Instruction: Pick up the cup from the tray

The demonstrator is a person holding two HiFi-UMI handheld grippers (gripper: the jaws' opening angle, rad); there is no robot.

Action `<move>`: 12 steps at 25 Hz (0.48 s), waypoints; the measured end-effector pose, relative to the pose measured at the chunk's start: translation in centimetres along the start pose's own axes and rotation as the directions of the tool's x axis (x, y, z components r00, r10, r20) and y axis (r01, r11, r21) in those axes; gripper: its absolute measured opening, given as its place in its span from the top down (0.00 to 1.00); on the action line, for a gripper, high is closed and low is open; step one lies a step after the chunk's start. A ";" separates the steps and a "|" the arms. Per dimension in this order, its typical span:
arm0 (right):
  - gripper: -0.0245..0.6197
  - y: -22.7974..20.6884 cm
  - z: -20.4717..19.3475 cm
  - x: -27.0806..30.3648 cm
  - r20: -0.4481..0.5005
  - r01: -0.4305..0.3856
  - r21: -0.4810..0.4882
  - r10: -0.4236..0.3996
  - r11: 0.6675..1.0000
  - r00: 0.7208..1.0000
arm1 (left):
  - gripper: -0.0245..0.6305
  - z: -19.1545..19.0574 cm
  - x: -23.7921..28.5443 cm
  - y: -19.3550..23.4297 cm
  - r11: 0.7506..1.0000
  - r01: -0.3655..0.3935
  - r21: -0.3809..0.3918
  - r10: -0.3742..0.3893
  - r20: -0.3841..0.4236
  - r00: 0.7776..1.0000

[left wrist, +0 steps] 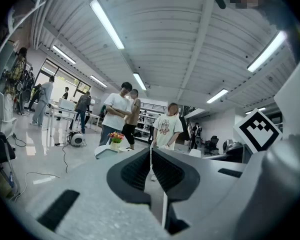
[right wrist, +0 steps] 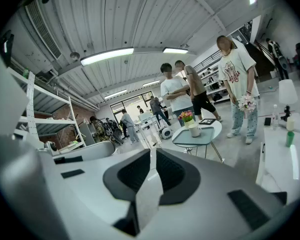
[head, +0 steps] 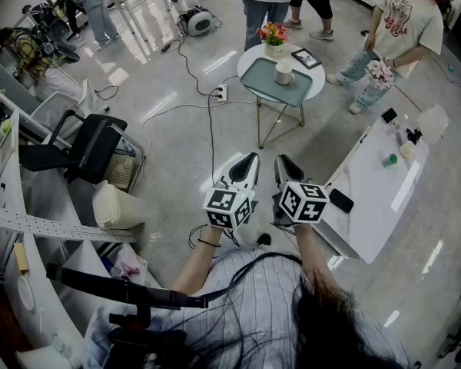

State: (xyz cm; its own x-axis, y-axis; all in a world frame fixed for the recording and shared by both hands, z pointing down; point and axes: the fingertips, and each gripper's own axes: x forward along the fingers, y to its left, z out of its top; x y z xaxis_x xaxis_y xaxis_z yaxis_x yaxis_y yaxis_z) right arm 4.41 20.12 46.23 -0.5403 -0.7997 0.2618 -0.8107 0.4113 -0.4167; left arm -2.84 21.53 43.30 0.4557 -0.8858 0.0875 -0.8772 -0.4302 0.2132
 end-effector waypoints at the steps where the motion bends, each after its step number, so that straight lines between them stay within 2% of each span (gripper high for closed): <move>1: 0.88 -0.2 0.0 0.0 -0.001 0.002 -0.002 -0.002 1.000 1.000 | 0.93 -0.1 0.1 -0.1 1.000 0.002 -0.002 -0.002 0.000 1.000; 12: 0.88 -1.2 0.8 0.1 0.038 -0.027 0.011 0.026 1.000 0.999 | 0.93 -0.4 1.6 -0.8 1.000 0.010 0.000 -0.010 -0.009 1.000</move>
State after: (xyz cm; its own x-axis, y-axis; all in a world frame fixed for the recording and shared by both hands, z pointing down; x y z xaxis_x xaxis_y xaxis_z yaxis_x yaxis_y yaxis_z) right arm 5.52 19.15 46.09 -0.5525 -0.8046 0.2177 -0.7934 0.4275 -0.4334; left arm -1.37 20.49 43.69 0.4656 -0.8800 0.0940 -0.8727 -0.4389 0.2141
